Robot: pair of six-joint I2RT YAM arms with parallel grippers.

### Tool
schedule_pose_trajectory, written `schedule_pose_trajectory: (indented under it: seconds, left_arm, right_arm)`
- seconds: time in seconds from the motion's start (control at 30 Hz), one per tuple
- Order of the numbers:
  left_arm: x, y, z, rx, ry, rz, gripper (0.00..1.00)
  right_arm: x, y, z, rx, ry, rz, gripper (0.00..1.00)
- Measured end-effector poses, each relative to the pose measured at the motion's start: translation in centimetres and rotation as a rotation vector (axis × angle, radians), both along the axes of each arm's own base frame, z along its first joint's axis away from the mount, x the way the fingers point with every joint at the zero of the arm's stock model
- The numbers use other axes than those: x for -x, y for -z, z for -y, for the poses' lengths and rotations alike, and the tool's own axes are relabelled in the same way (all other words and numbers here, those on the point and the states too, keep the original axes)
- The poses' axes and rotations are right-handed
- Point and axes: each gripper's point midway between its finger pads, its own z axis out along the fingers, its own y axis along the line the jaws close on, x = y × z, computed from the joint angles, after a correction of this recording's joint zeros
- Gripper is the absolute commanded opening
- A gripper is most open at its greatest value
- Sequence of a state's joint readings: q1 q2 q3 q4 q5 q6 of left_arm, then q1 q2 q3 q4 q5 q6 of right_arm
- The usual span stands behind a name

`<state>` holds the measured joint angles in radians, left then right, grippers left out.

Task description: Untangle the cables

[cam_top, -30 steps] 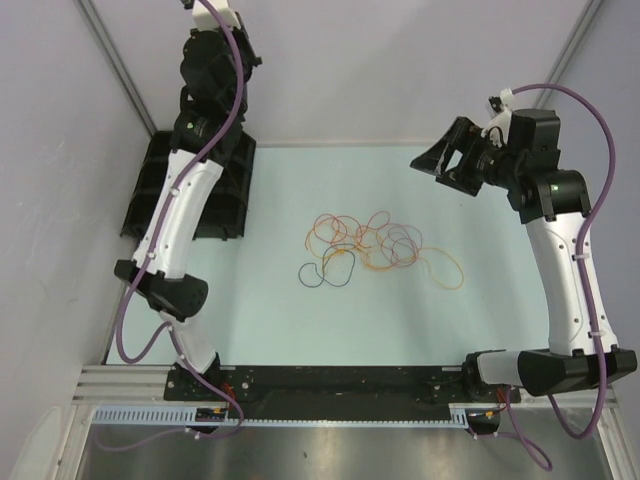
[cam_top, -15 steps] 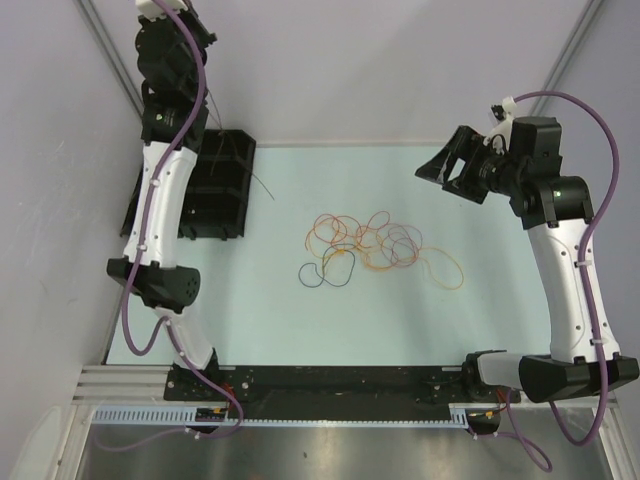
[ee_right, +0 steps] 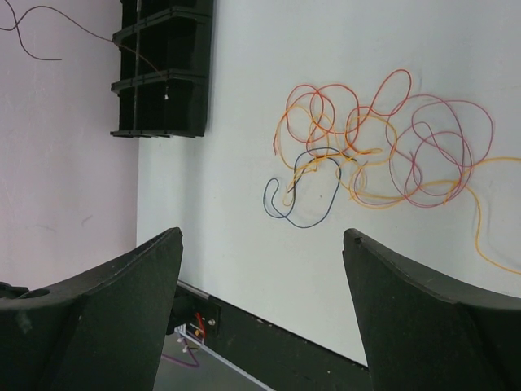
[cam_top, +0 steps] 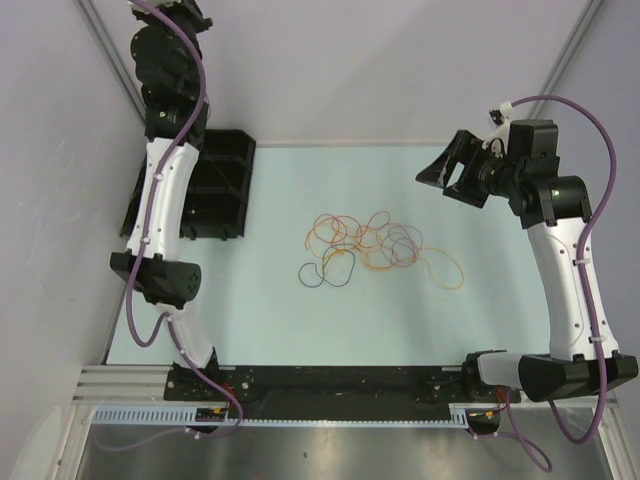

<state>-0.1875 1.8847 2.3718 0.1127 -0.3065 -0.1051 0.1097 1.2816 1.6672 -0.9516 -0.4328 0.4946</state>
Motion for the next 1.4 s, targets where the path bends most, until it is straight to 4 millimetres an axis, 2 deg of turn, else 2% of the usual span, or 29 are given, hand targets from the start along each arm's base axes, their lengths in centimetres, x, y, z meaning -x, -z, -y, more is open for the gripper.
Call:
schedule_pose_trajectory:
  seconds: [0.23,0.6,0.73,0.93,1.17,1.4]
  left_arm:
    - [-2.1,1.2,-0.4,0.004,-0.019,0.019,0.00]
    - [-6.0,7.3,-1.3,-0.005,-0.078,-0.098,0.00]
    - [-6.8,8.6,-2.4,0.000,-0.119,-0.120,0.00]
    - [-8.0,9.4,-5.2,0.021,-0.194,-0.119,0.00]
    - [-7.2,9.3,-7.9,0.045,-0.297,-0.111,0.00]
    - [-5.3,8.7,-8.8,0.035,-0.349,-0.112,0.00]
  right_arm:
    - [-0.4,1.1,0.1,0.009,0.002,-0.040,0.84]
    - [-1.8,2.5,1.2,0.027,0.025,-0.084,0.84]
    - [-2.2,2.8,1.5,0.030,0.035,-0.101,0.83]
    - [-2.7,3.2,1.7,0.032,0.041,-0.124,0.82]
    - [-3.5,3.8,1.6,0.031,0.042,-0.151,0.82]
    - [-3.9,4.4,1.6,0.031,0.040,-0.169,0.82]
